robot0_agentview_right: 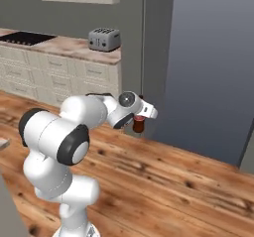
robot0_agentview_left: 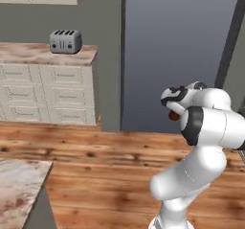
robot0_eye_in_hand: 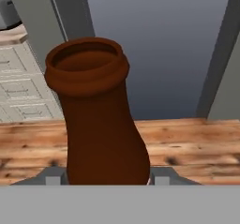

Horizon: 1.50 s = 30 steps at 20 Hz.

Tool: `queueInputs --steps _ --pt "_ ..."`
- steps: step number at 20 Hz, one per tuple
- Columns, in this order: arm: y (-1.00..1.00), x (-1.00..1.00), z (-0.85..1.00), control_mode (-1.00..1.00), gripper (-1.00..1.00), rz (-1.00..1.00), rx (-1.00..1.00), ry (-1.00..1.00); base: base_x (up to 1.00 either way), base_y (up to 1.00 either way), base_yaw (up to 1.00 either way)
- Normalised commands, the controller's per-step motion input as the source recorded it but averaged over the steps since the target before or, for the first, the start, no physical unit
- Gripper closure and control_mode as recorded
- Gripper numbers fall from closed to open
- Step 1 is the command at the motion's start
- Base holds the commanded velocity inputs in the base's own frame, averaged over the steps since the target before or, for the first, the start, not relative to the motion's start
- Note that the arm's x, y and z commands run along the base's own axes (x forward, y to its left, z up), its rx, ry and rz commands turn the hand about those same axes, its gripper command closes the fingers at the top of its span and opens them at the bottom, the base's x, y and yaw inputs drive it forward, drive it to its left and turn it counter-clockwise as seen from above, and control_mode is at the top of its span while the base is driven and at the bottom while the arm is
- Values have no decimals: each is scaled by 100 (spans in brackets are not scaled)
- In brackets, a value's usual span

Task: Place the large bottle from the dining counter next to the other large bottle outside the sink, and place the small bottle from the dining counter next to the other small bottle inside the sink.

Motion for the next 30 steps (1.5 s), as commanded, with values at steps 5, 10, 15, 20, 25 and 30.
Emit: queueInputs --steps 5,10,15,20,25,30 --pt "0 0 0 100 100 0 0 0 88 -4 38" --pt "0 0 0 100 100 0 0 0 81 0 38" --pt "0 0 0 100 100 0 0 0 54 13 37" --pt "0 0 0 100 100 0 0 0 15 51 33" --pt "0 0 0 100 100 0 0 0 33 35 29" --pt "0 0 0 100 100 0 0 0 75 -8 39"
